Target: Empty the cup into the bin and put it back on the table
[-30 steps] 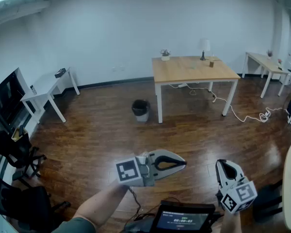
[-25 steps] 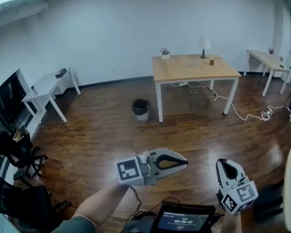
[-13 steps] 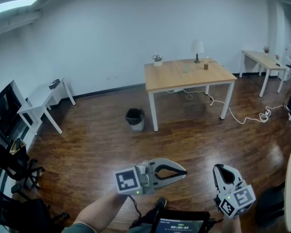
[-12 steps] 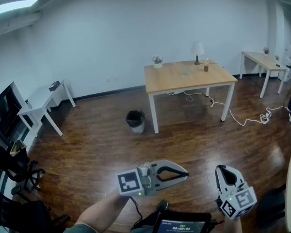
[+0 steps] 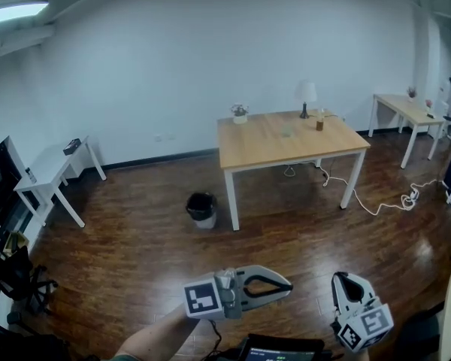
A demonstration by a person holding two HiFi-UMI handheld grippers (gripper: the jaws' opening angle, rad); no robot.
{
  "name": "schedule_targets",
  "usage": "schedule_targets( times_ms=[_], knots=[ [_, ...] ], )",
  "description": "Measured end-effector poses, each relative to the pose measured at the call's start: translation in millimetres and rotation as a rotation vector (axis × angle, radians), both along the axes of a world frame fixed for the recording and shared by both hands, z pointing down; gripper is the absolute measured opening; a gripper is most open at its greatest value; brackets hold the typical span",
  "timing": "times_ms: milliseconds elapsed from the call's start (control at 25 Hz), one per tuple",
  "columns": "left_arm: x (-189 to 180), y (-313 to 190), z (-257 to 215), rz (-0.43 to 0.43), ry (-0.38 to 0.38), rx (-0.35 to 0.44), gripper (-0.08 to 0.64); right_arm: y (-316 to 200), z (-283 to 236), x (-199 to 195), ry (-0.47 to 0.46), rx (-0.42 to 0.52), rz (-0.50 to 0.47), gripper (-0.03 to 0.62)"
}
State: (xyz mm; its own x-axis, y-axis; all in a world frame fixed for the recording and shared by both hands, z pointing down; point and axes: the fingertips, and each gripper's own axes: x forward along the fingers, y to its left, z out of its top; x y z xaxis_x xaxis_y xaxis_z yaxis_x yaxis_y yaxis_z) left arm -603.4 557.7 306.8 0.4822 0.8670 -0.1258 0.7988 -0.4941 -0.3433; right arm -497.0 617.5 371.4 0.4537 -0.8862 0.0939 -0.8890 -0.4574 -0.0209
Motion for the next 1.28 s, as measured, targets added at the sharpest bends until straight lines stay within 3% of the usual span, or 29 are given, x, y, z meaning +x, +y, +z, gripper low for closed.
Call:
schedule_targets(
  times_ms=[440, 760, 1280],
  knots=[
    [83, -98, 9, 0.018, -0.053, -0.008, -0.008, -92, 4, 79, -0.02, -0.031, 0.034, 0.0],
    [136, -126, 0, 0.028, -0.019, 0.013, -0.008, -127, -2, 127, -0.003, -0.078, 0.007, 0.0],
    [272, -158, 3, -0.083, -0.067, -0.029, -0.008, -169, -7, 263, -0.018, -0.022, -0.083, 0.0]
  ],
)
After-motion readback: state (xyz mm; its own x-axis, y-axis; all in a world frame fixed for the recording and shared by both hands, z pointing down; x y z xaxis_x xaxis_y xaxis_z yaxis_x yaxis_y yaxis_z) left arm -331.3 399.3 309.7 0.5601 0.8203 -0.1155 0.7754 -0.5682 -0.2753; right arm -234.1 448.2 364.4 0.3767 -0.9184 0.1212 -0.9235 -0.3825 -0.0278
